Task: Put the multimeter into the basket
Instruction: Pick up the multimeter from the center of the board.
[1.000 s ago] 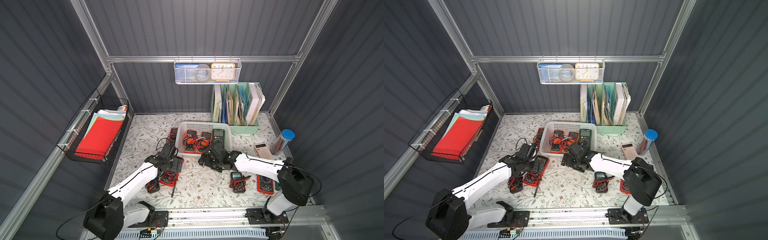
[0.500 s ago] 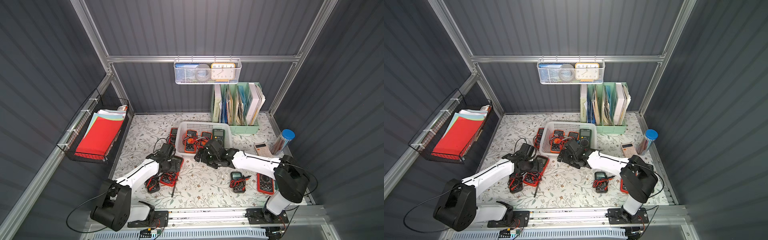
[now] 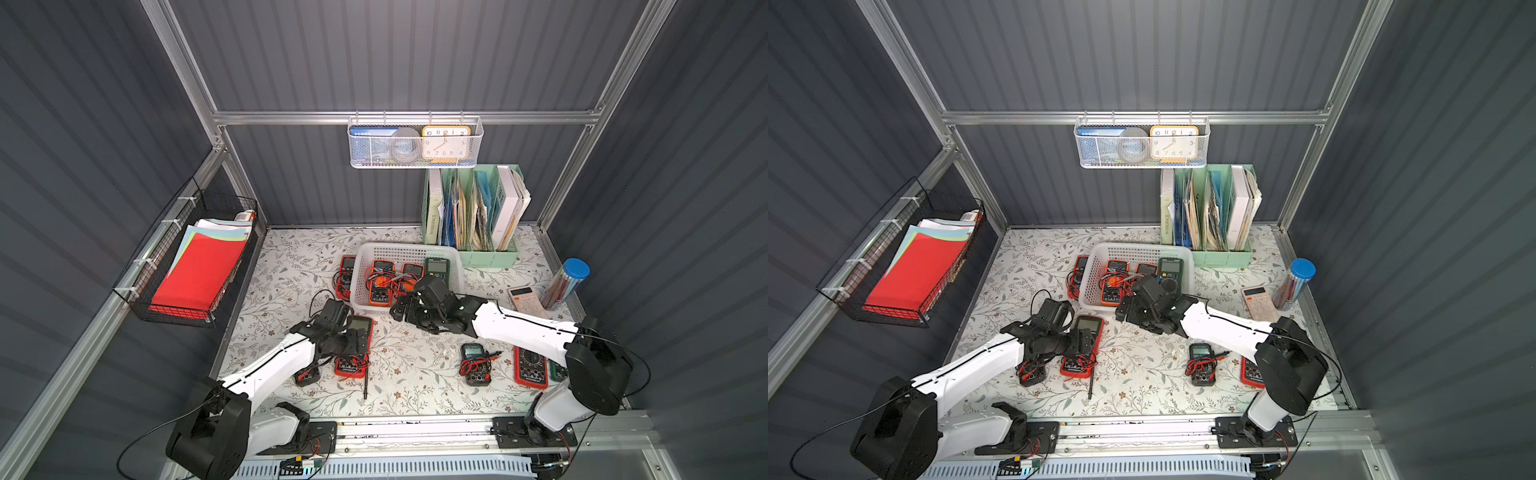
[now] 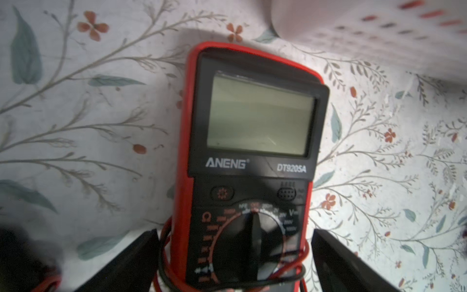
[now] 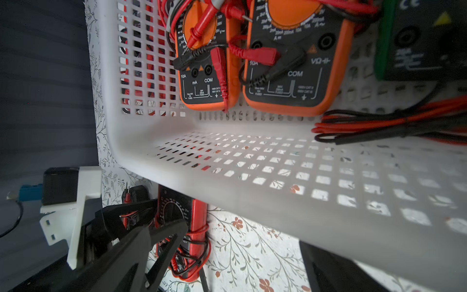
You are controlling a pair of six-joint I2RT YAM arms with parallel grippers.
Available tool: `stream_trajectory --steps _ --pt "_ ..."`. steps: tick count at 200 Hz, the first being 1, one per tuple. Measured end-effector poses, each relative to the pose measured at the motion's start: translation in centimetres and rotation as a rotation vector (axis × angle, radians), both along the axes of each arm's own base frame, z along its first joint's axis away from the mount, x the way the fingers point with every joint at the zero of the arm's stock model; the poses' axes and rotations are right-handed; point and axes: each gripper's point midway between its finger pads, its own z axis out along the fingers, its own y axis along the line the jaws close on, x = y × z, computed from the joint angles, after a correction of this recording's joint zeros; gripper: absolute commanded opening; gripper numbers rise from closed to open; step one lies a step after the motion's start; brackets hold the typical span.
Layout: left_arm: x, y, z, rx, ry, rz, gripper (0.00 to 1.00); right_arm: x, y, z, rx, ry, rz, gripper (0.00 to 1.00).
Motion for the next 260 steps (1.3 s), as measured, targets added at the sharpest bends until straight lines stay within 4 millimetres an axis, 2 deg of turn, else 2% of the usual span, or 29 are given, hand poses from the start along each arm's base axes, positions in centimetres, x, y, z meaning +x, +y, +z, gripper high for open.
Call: stream_trajectory --steps 30,71,106,186,241,252,260 --pt "0.0 -0.5 0.2 0.063 -0.011 -0.031 0.99 -0.1 -0.2 0.4 0.0 -0.004 -0.002 0.99" --pt "1.1 -0.5 1.0 0.135 -0.04 -0.036 0.99 -0.2 -0.7 1.0 -0.002 -0.021 -0.014 0.99" --pt "1.3 -0.2 1.1 0.182 -0.055 -0.045 0.99 -0.2 -1.1 0.8 -0.015 -0.02 -0.022 0.99" --pt "0.8 -1.1 -0.6 0.242 -0.027 -0.106 0.99 -0.4 -1.3 0.5 -0.026 -0.014 -0.024 0.99" --pt "1.1 -1.2 -2.0 0.272 -0.001 -0.095 0.99 -0.3 -1.4 0.5 -0.032 -0.014 -0.027 0.99" --pt "1.2 -1.2 -2.0 0.275 -0.003 -0.09 0.96 -0.3 -1.5 0.4 -0.035 -0.013 -0.029 0.99" --pt "1.2 -1.2 -2.0 0.274 -0.003 -0.084 0.9 -0.3 -1.5 0.4 -0.036 -0.013 -0.03 0.99"
